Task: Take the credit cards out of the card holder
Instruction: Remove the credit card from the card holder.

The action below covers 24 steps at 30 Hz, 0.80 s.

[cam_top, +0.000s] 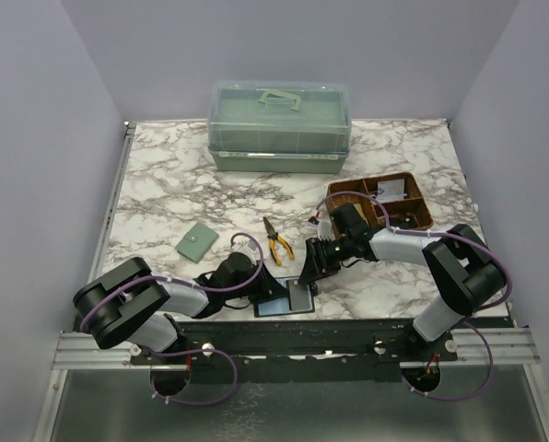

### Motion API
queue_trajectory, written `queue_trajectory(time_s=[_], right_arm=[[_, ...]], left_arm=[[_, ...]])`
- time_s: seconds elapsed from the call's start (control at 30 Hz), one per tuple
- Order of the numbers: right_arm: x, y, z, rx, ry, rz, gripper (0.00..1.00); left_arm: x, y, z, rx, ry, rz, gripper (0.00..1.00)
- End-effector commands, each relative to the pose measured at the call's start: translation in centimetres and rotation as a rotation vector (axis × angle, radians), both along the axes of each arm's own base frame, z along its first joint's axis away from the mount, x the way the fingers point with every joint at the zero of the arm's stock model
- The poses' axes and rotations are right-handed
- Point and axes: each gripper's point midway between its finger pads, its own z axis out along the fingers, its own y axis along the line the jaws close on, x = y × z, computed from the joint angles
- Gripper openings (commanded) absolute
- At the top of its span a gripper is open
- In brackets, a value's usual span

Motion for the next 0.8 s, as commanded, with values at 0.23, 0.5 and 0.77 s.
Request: queue_trajectory(time_s=[0.23,0.5,0.77], right_arm=[[1.1,-0.5,0.6,-0.044,-0.096,0.000,0.49],[-0.3,0.3,1.0,0.026,-0.019,0.042,0.48],[-0.5,0.4,0.4,0.016,-0.005,0.055,0.44]], left_arm=[[0.1,2.2,-2.8,0.107,0.032,0.082,0.15],[0.1,2.2,-2.9,0.114,0.033,0.078,0.15],[0.1,1.8,-2.9,0.113,0.032,0.066,0.15]])
